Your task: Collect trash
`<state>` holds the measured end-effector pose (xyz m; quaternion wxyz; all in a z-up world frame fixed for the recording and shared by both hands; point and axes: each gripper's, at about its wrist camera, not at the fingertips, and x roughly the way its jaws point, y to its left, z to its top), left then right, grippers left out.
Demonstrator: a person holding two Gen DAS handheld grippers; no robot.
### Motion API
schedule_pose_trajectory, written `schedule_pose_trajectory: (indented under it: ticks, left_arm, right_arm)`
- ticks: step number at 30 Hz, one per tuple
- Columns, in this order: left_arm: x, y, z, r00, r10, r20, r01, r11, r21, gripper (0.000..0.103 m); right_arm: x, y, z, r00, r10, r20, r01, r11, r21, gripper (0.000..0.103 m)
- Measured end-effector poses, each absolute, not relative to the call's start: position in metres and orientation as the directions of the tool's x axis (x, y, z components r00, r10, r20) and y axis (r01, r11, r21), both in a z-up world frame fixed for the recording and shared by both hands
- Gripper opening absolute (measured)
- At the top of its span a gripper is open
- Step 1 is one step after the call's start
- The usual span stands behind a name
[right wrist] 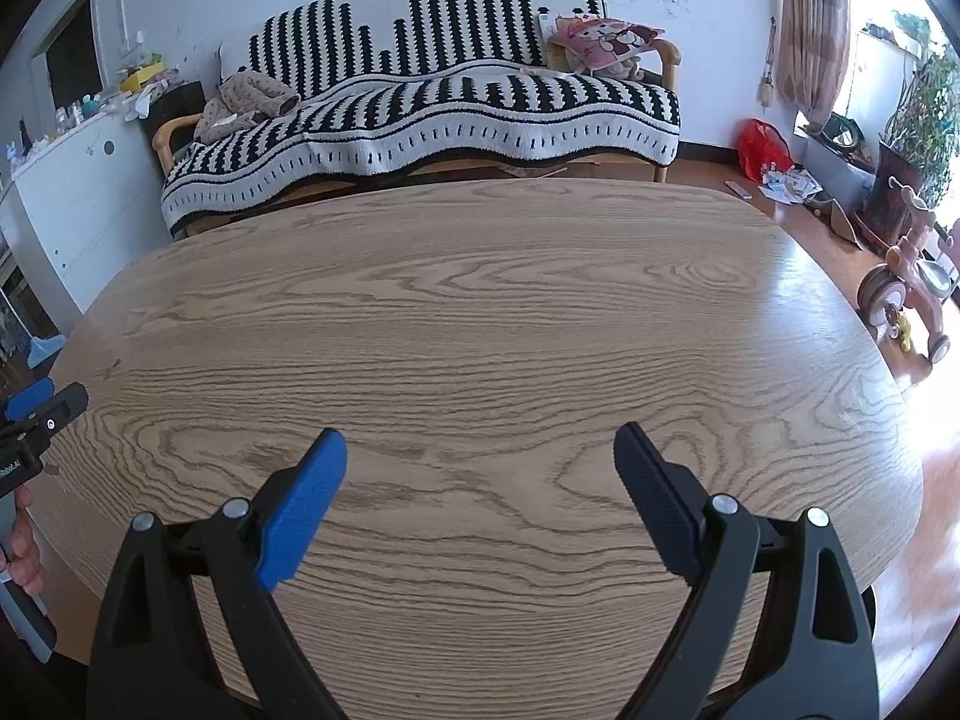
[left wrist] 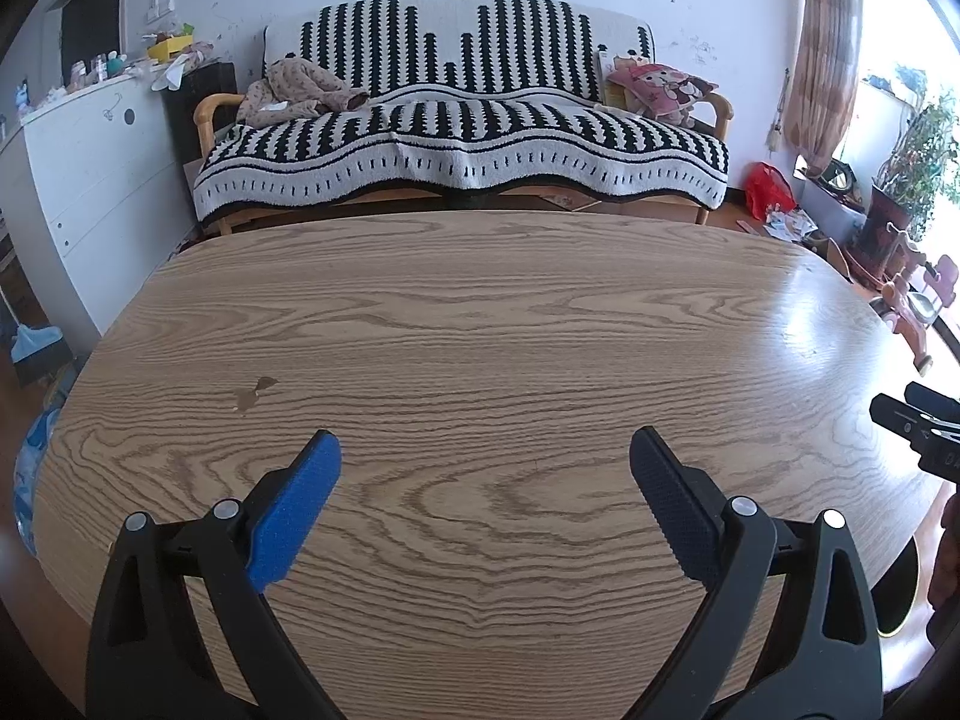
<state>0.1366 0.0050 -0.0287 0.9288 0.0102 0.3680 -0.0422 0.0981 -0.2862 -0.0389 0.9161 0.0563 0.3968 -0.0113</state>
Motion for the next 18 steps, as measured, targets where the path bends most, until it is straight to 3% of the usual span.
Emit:
schedule_pose_trajectory:
  ticks: [18]
  left_arm:
    - [0.1379,0.0079,-0.0271,0.718,-0.054,-0.694,0.076,0.997,0.002,0.096]
  right_arm:
    - [0.0983,-0.2808,-0.0376,0.682,0.021,-0.731,0.057,0.995,0.082,0.089]
